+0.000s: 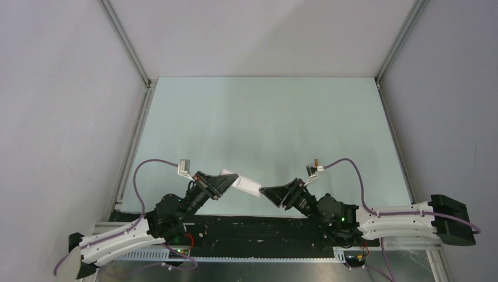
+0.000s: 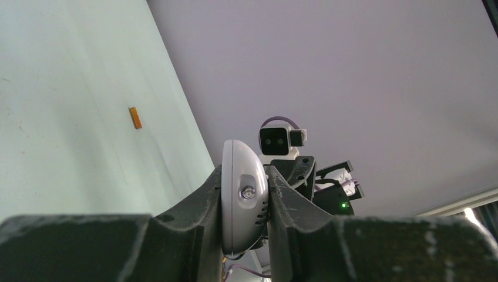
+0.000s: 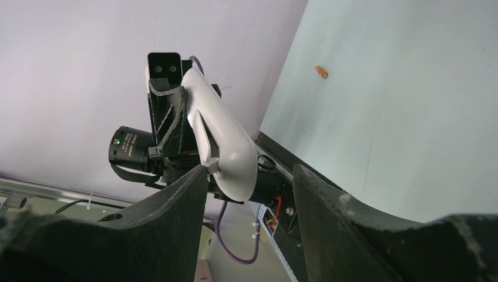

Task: Load the batteries into the remote control
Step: Remove the battery cover from the remote control.

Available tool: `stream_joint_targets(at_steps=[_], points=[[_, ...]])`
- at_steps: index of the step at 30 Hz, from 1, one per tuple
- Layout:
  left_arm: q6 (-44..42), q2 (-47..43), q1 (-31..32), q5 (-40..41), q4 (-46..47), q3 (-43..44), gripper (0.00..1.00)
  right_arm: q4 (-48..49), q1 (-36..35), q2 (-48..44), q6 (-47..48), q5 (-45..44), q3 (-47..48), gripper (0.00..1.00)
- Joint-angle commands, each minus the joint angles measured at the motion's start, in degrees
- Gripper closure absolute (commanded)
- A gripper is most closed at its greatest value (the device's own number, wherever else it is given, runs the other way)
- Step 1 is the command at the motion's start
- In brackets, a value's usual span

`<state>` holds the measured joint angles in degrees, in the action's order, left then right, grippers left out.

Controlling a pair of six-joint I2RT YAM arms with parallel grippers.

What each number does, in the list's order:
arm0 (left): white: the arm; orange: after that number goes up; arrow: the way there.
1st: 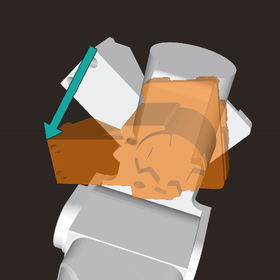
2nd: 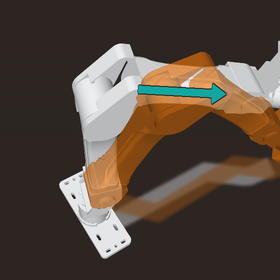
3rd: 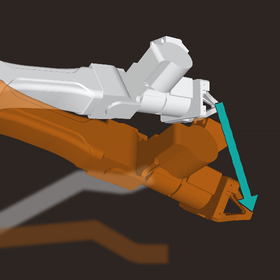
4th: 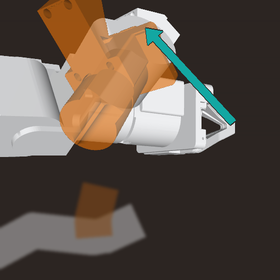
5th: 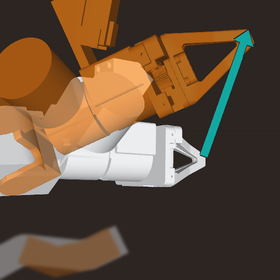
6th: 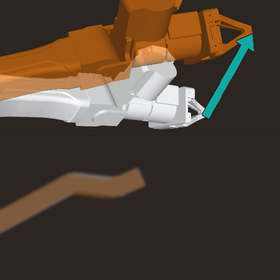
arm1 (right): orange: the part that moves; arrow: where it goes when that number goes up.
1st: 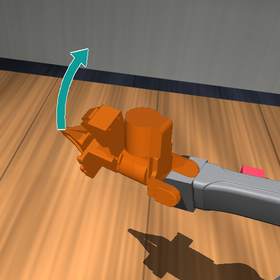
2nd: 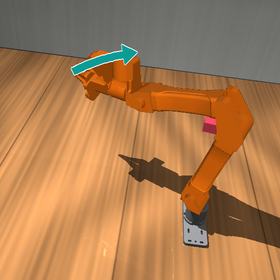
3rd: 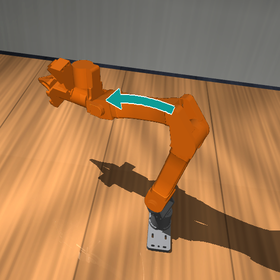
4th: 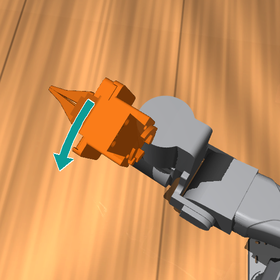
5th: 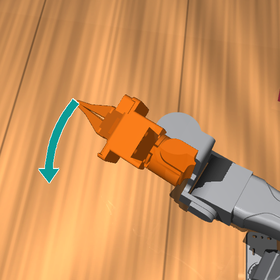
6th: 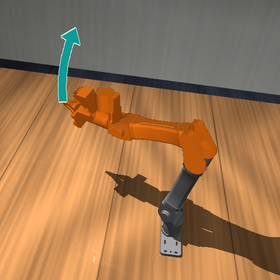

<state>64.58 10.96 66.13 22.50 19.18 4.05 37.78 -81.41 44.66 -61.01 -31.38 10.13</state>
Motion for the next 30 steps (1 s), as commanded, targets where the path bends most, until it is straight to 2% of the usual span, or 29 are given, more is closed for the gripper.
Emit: stream_joint_targets(at_steps=[1,30], points=[[1.26,-0.66,0.14,-0.04,2.24,0.19,1.0,0.24,0.09,-1.19,-0.87,-0.95,0.29,0.4],[4.66,1.04,-0.2,0.15,2.24,-0.48,1.0,-2.31,-0.69,-4.51,-1.58,-2.81,-1.34,0.39]])
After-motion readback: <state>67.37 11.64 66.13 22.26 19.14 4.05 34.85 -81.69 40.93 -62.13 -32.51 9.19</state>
